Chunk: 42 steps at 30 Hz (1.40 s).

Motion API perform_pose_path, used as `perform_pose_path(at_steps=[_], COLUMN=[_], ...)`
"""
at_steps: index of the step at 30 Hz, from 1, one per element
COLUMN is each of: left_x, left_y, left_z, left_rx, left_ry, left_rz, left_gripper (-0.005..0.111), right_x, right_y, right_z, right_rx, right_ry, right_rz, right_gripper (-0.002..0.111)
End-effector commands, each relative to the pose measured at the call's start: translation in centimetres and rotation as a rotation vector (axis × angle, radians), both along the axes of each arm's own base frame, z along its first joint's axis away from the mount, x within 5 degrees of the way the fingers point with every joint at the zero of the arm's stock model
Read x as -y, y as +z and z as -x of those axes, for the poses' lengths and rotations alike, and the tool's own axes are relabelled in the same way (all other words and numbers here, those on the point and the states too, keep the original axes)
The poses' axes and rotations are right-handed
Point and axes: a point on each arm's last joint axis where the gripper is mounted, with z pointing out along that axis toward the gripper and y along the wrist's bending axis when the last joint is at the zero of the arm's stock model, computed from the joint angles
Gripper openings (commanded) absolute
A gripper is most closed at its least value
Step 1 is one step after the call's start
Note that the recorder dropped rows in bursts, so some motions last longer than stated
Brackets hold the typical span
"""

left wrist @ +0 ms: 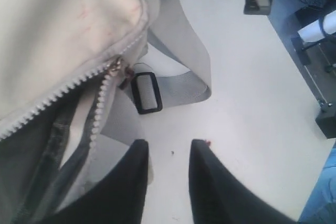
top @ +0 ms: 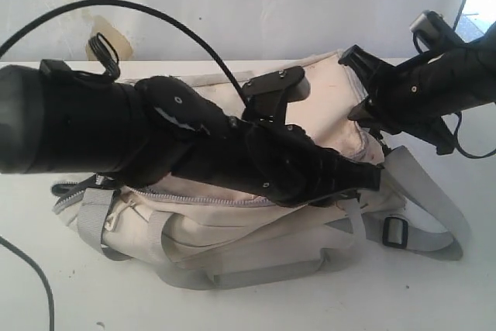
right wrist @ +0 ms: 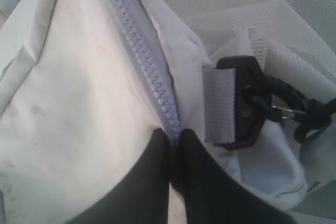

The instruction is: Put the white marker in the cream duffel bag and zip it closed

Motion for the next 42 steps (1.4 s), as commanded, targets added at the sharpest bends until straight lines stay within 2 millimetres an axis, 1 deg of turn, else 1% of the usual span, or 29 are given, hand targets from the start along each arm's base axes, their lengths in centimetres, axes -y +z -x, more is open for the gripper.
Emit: perform_pose_path(at_steps=[1, 4, 8, 12, 16, 18, 22, 25, 31, 34, 36, 37, 38, 39, 40, 42], left_x=[1.0, 1.3, 1.3, 1.4, 2.2, 2.7, 3.5, 3.4, 3.3, 3.0, 2.5, 2.2, 2.0, 2.0, 2.0, 2.2], left_y=[-0.2, -0.8, -1.8, -3.3, -4.4, -4.4, -3.5, -3.4, -3.4, -3.5, -3.6, -3.7, -3.7, -3.7, -3.7, -3.3], left_z=[1.0, 1.0, 0.3, -0.4, -0.6, -0.5, -0.8, -1.0, -1.2, -1.5, -1.9, -2.0, -2.3, -2.4, -2.4, -2.2], left_rx=[0.040, -0.004, 0.035, 0.052, 0.038, 0.017, 0.026, 0.026, 0.059, 0.052, 0.032, -0.018, -0.030, -0.032, -0.029, -0.078], left_ry=[0.012, 0.048, 0.098, 0.144, 0.109, 0.068, 0.050, 0.052, 0.043, 0.001, -0.024, -0.022, -0.012, -0.005, -0.001, -0.005], left_rz=[-0.001, 0.011, -0.021, -0.057, -0.075, -0.065, -0.036, -0.031, -0.046, -0.058, -0.064, -0.054, -0.051, -0.050, -0.050, -0.019], left_gripper=[0.026, 0.026, 0.026, 0.026, 0.027, 0.032, 0.051, 0.058, 0.058, 0.058, 0.058, 0.058, 0.058, 0.058, 0.058, 0.058], right_x=[0.2, 0.2, 0.1, 0.0, 0.0, -0.1, -0.1, -0.1, -0.1, -0.2, -0.2, -0.2, -0.2, -0.3, -0.3, -0.5], right_y=[0.3, 0.4, 0.4, 0.3, 0.3, 0.3, 0.2, 0.3, 0.4, 0.4, 0.4, 0.6, 0.7, 0.9, 1.0, 1.5], right_z=[-0.3, -0.3, -0.3, -0.2, -0.1, -0.1, 0.0, 0.0, 0.1, 0.2, 0.2, 0.1, 0.1, 0.0, 0.0, -0.1], right_rx=[0.013, 0.009, 0.000, -0.008, -0.027, -0.030, -0.034, -0.034, -0.035, -0.047, 0.009, 0.085, 0.105, 0.120, 0.114, 0.119], right_ry=[-0.067, -0.088, -0.095, -0.090, -0.081, -0.082, -0.079, -0.077, -0.074, -0.066, 0.034, 0.166, 0.211, 0.242, 0.234, 0.250], right_rz=[-0.049, -0.081, -0.099, -0.100, -0.106, -0.107, -0.107, -0.108, -0.110, -0.112, -0.030, 0.075, 0.104, 0.121, 0.110, 0.105], right_gripper=[0.000, 0.000, 0.000, 0.000, 0.000, 0.000, 0.000, 0.000, 0.000, 0.000, 0.000, 0.000, 0.000, 0.000, 0.000, 0.000])
